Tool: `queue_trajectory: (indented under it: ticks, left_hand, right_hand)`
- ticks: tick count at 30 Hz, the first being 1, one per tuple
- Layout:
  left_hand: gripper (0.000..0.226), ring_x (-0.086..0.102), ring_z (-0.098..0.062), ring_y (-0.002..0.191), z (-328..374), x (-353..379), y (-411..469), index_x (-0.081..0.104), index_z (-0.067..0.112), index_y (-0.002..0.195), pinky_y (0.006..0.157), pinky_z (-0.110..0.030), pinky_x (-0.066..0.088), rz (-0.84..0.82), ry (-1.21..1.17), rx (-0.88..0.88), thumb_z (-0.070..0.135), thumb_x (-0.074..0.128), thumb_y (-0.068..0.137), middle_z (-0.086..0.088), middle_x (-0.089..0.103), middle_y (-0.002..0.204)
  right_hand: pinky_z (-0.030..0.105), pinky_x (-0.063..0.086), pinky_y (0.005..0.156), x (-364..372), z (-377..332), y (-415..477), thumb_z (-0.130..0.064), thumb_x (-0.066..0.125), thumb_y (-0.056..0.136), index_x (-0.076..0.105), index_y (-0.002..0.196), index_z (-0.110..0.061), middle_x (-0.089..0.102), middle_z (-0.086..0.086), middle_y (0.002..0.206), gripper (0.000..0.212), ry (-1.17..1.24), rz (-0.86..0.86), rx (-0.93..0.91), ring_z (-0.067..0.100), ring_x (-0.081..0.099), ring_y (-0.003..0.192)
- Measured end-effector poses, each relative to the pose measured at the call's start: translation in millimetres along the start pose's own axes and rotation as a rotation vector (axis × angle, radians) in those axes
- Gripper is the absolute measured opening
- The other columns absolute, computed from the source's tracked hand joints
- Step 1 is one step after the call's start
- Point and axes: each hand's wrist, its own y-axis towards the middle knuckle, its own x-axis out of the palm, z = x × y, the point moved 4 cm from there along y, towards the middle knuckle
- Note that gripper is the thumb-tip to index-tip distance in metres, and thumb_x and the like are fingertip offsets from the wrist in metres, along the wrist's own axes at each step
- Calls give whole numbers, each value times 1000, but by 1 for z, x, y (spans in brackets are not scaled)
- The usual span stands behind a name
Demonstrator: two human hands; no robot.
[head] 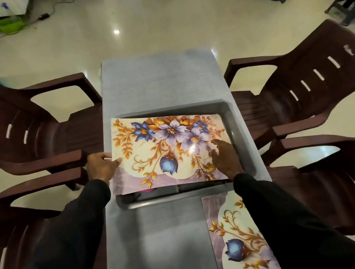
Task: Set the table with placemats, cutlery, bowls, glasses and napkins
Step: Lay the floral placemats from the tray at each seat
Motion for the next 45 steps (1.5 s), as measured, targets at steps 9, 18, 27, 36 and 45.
queue_trajectory:
  ticks: [9, 18, 27, 36, 45]
  left_hand:
    - [21, 72, -30, 97, -41, -51, -4, 66, 10, 92, 84, -46, 60, -1, -208, -91, 0, 82, 82, -15, 74, 105]
    - [21, 73, -30, 99, -93, -89, -22, 69, 6, 97, 88, -46, 59, 41, -290, -190, 0, 82, 81, -16, 75, 104]
    - [29, 72, -33, 102, -118, -103, -85, 68, -5, 109, 83, -40, 58, 53, -391, -207, -1, 80, 83, -18, 74, 110]
    - [18, 72, -31, 95, -164, -110, -186, 70, 4, 98, 71, -34, 58, 44, -395, -205, 0, 80, 83, -16, 75, 102]
    - [22, 72, -33, 93, -230, -106, -291, 69, 3, 98, 78, -39, 59, 47, -395, -240, -2, 81, 81, -17, 75, 101]
  right_hand:
    - [48, 55, 96, 14, 33, 50, -41, 64, 91, 63, 117, -14, 69, 6, 117, 38, 141, 59, 151, 27, 65, 110]
    - [48, 63, 79, 10, -3, 26, -11, 74, 89, 72, 87, -7, 76, 9, 92, 5, 381, -14, 220, 24, 74, 84]
    - [21, 56, 53, -28, -12, -21, 2, 76, 86, 71, 89, 7, 73, 13, 83, 8, 566, -31, 152, 20, 68, 70]
    - [39, 59, 76, -38, 54, -111, -4, 86, 78, 73, 84, 1, 76, 16, 85, 15, 553, -76, 158, 25, 70, 76]
    - [35, 59, 80, -40, 107, -216, 2, 82, 79, 71, 85, -4, 75, 17, 92, 14, 613, -61, 148, 28, 70, 85]
